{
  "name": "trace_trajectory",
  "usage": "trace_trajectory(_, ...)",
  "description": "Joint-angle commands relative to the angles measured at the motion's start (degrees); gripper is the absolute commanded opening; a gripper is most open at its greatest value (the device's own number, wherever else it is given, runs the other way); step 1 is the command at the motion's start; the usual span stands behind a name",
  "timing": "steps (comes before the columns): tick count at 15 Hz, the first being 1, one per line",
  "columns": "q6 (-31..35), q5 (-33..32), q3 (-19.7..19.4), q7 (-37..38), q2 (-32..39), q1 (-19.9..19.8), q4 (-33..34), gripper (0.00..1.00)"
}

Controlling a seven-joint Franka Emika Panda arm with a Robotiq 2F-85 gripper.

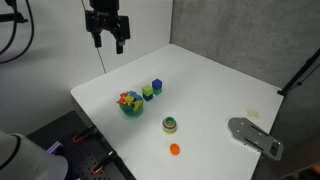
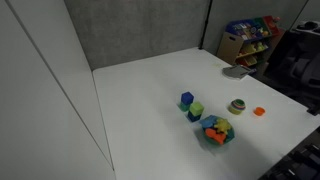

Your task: Put the orange cup onto the multicolour thing

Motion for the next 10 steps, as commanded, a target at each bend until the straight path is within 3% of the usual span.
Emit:
trace_trajectory(1,-0.14,-0.12,-0.36,0.16,0.04,0.46,0.13,1.00)
trace_trajectory(5,0.77,-0.40,-0.51,0.28,0.46,0.26,0.10,1.00)
trace_trajectory(10,9.19,-1.57,-2.44,-0.29,3.20,-1.16,-0.56,1.00)
